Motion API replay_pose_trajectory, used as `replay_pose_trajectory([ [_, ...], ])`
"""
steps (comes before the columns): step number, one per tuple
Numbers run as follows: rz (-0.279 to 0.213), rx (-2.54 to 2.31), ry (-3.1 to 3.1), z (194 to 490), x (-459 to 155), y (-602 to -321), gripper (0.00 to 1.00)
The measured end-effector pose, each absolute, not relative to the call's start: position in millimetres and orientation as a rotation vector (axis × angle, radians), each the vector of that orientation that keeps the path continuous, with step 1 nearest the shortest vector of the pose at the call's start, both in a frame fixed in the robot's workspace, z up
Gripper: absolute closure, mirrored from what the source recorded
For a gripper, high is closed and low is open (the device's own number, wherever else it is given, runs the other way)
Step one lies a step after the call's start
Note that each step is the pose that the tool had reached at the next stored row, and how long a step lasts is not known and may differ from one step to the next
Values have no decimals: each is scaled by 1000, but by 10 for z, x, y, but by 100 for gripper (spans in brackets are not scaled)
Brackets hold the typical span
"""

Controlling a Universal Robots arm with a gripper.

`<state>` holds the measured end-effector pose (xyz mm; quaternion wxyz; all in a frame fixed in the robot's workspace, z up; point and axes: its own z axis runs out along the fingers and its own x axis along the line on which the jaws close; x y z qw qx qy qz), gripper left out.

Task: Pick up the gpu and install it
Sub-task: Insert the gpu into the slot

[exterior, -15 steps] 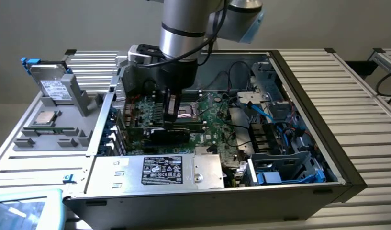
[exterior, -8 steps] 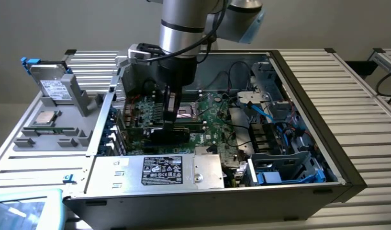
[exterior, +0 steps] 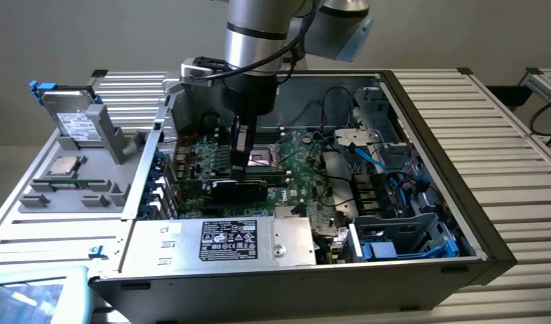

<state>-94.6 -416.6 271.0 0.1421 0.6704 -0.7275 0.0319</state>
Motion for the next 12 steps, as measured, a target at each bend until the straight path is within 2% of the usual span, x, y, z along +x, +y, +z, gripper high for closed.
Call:
replay_pose_trajectory([
  [5, 103, 1939, -2107, 2847, -946, -4149, 88],
  [8, 93, 1946, -2114, 2847, -946, -4149, 88],
  [12, 38, 1976, -2139, 2848, -946, -4148, 88],
])
